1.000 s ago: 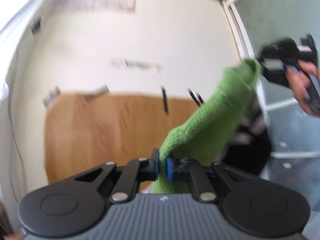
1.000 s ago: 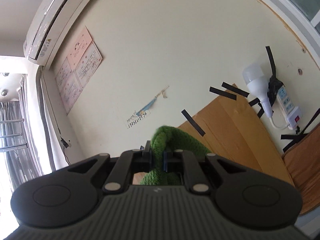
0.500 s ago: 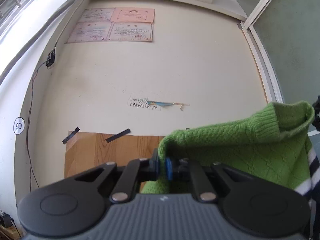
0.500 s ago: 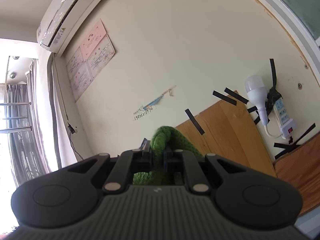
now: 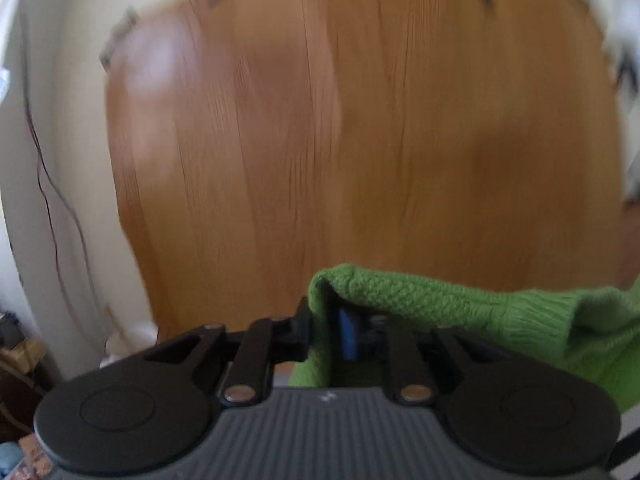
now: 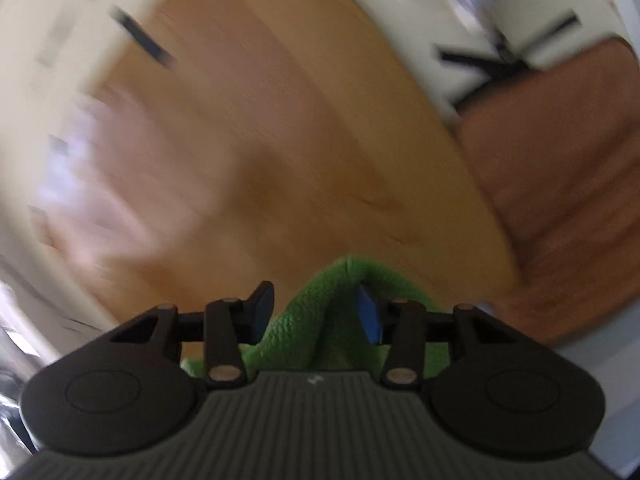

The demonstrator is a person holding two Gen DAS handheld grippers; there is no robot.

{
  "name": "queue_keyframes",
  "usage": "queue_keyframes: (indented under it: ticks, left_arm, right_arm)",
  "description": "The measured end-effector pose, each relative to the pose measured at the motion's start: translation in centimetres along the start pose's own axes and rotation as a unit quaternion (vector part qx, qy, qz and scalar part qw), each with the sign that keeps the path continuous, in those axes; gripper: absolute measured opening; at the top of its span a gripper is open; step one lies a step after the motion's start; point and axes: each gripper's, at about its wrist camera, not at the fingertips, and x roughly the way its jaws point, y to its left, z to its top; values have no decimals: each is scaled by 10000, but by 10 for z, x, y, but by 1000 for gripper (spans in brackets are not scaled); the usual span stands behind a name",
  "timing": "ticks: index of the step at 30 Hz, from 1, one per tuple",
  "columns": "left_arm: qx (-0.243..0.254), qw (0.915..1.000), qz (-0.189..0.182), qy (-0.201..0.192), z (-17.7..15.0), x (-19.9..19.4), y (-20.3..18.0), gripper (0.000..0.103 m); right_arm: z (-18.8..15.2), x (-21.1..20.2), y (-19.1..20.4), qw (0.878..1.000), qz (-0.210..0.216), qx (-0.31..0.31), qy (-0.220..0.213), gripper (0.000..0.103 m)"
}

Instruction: Fold small clothes

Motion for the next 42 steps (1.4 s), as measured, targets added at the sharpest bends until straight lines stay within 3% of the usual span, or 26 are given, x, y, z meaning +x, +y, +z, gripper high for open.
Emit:
queue_keyframes:
  ticks: [2,4,7,10,13,14,15,16,17,20,21,23,24,25,26,27,28,30,32,33,35,37,40,41,42]
  left_arm:
    - [-41,9958,124,910,-33,42,2,16]
    - [-209,9936,-201,1090,-65,49,15,15]
    - [-130,9942,-309,1022,-97,33,26,16]
    - [-43,9969,-473,629,-116,9,31,20]
    - [178,9978,-468,424,-128,4,27,22]
    - [278,9980,-419,388,-131,6,24,23]
    - [355,9980,-374,377,-130,9,20,24]
    - [388,9979,-352,381,-129,10,20,26]
    - [398,9979,-357,369,-129,10,20,27]
    - [308,9978,-442,375,-125,4,27,29]
    - [244,9978,-487,368,-124,1,33,30]
    - [179,9977,-558,333,-123,-16,41,31]
    - [157,9973,-631,332,-123,-24,46,32]
    - [143,9963,-773,357,-123,-34,51,33]
    - [127,9946,-956,380,-123,-45,57,33]
    - [119,9923,-1170,383,-125,-56,64,36]
    - [122,9890,-1425,390,-127,-68,71,41]
    - [142,9796,-1956,447,-135,-92,83,46]
    - [175,9697,-2369,567,-145,-113,91,48]
    - [171,9655,-2512,664,-150,-122,94,49]
    - [89,9591,-2681,904,-160,-134,98,50]
    - [-48,9534,-2787,1155,-172,-142,101,51]
    - [-299,9432,-2911,1576,-190,-147,106,52]
    - [-408,9377,-2990,1723,-196,-148,108,52]
    - [-515,9317,-3077,1863,-200,-149,108,52]
  right_arm:
    - [-19,12,-29,9994,-172,2,306,48]
    - [-40,4,-56,9978,-215,-293,552,48]
    - [-78,-11,-85,9872,-586,-1005,1093,48]
    - [-121,-26,-94,9707,-838,-1654,1526,49]
    - [-159,-40,-88,9561,-807,-2310,1613,49]
    - [-168,-44,-81,9478,-910,-2652,1521,45]
    - [-175,-48,-76,9427,-946,-2867,1421,25]
    - [-177,-50,-72,9396,-965,-2957,1428,12]
    - [-177,-52,-70,9338,-1107,-3101,1398,8]
    - [-164,-58,-75,9000,-1845,-3809,1039,7]
    - [-153,-59,-85,8868,-2246,-3947,857,7]
    - [-124,-62,-113,8478,-3284,-4148,371,8]
    - [-106,-66,-131,8353,-3724,-4041,170,11]
    - [-90,-70,-144,8347,-4070,-3705,156,15]
    - [-78,-80,-151,8485,-4163,-3265,154,15]
    - [-72,-97,-151,8774,-3848,-2866,48,16]
    - [-73,-113,-147,9082,-3320,-2547,-41,16]
    - [-84,-136,-136,9594,-2097,-1864,290,30]
    - [-107,-148,-126,9863,-750,-1244,776,36]
    - [-123,-153,-119,9894,-149,-1056,982,41]
    - [-155,-154,-102,9842,589,-960,1369,53]
    - [-185,-152,-93,9780,891,-892,1664,63]
    - [-213,-142,-92,9721,1154,-550,1968,63]
    - [-222,-141,-89,9714,1150,-429,2033,58]
    - [-228,-137,-88,9700,1067,-350,2157,21]
